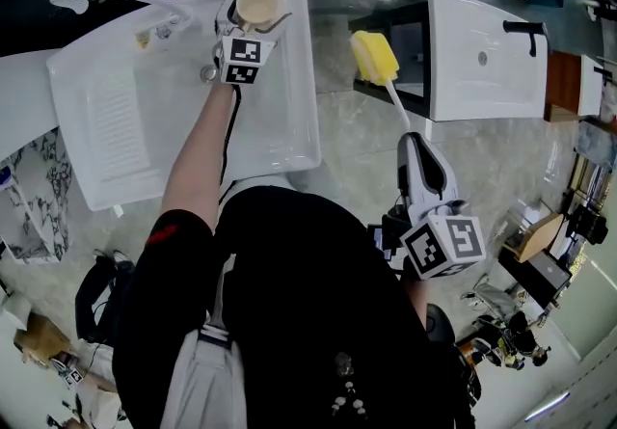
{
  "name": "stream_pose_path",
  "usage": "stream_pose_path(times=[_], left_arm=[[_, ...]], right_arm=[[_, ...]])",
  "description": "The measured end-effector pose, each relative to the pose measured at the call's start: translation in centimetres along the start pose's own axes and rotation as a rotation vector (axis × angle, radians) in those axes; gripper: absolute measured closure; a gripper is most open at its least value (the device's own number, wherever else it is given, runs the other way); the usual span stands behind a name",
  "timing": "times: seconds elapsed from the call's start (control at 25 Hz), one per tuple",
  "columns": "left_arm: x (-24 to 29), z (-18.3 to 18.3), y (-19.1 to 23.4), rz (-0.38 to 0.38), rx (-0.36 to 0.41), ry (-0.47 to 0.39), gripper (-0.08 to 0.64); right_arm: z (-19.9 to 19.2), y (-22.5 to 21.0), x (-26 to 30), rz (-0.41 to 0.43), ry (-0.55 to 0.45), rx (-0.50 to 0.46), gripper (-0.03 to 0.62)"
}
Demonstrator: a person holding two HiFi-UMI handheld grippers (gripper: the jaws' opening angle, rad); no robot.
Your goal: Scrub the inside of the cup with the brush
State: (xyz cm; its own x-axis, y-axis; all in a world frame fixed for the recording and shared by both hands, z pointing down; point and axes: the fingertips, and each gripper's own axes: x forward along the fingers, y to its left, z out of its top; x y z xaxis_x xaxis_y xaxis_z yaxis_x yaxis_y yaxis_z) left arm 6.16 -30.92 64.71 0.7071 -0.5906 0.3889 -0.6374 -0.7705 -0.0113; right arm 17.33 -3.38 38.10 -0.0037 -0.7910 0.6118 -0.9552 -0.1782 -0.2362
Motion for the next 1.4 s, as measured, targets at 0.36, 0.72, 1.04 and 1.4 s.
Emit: stream_pose_path(times=[0.36,0.72,1.04,1.4], left_arm=[[-1.8,1.2,0.3,0.046,-0.002,-0.019,0.035],[-5.5,2.8,-0.5,0.047,-0.018,-0.037,0.037],[-11.5,5.8,-2.2,0.108,-0.053,-0.079,0.100],[-19.3,12.3,-3.3,0.256,-0.102,-0.201,0.465]], right_arm=[[-0.1,0.7,-0.8,0.011,-0.031,0.005,0.557],[1.3,2.3,0.5,0.102,-0.067,-0.024,0.557],[2.2,4.0,2.3,0.253,-0.071,-0.067,0.557],[3.6,5.1,4.0,0.414,-0.077,-0.119,0.557]])
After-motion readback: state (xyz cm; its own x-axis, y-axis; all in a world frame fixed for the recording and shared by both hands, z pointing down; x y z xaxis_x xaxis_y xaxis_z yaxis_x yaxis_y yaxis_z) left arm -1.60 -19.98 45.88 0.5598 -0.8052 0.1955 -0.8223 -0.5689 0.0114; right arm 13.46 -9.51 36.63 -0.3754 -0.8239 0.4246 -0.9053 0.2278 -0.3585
